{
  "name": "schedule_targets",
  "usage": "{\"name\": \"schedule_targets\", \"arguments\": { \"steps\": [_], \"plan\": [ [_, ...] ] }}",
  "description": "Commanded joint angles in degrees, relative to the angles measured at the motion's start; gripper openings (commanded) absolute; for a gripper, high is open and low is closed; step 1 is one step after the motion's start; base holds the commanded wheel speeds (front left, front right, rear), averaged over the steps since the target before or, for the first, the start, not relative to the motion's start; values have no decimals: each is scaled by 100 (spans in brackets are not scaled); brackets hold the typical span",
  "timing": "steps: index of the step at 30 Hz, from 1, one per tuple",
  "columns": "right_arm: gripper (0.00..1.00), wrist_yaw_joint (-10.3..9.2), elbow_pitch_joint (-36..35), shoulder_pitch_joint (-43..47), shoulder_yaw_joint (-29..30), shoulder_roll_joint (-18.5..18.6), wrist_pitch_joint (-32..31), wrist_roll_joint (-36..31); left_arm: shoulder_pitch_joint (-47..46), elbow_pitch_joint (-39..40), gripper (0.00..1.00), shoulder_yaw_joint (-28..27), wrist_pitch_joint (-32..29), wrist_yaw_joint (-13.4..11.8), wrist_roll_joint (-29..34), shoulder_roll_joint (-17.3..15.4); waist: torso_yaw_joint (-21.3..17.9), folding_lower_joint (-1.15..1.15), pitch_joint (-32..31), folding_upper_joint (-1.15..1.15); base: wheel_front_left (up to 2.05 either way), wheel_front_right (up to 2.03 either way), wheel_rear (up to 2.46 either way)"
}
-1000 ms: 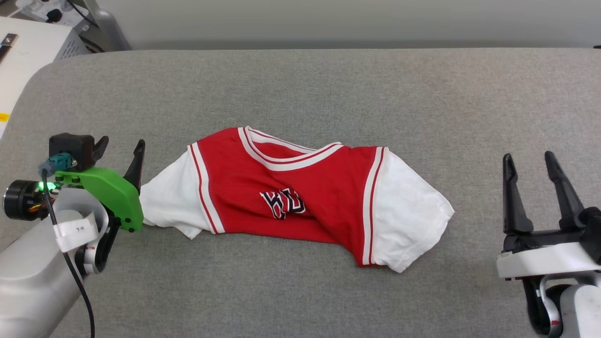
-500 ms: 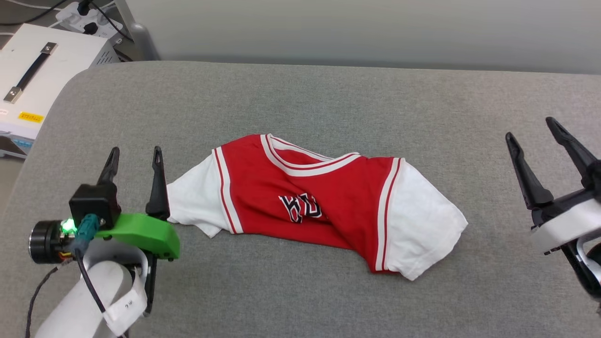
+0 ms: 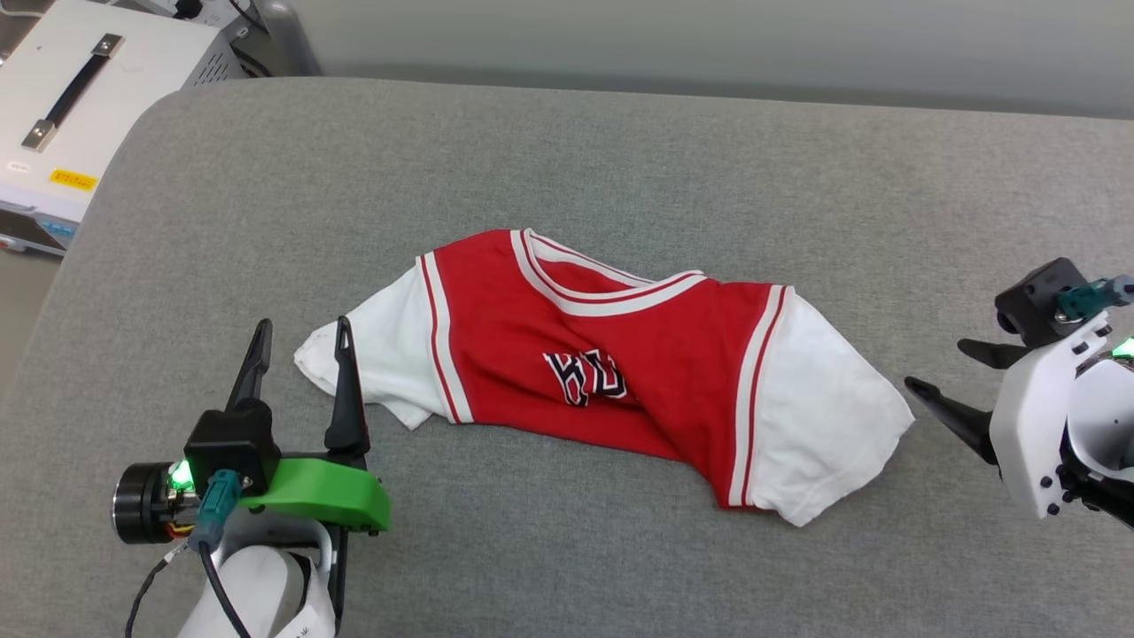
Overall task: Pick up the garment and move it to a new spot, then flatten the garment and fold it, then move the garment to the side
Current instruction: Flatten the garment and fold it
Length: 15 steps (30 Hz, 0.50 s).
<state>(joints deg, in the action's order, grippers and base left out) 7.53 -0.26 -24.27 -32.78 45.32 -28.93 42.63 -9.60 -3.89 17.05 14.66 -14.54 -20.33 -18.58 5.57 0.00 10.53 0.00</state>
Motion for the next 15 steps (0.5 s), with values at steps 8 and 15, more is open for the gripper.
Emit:
{"name": "schedule_targets", "arguments": {
  "steps": [8, 15],
  "plan": [
    [100, -4, 131, -637, -644, 46, -752, 223, -87, -31, 100, -426, 33, 455, 564, 531, 282, 0, 495, 0, 0, 0, 0],
    [100, -4, 874, -1004, -1248, -118, -818, 279, -238, -83, 100, -724, 33, 746, 863, 840, 414, 0, 822, 0, 0, 0, 0]
  ]
}}
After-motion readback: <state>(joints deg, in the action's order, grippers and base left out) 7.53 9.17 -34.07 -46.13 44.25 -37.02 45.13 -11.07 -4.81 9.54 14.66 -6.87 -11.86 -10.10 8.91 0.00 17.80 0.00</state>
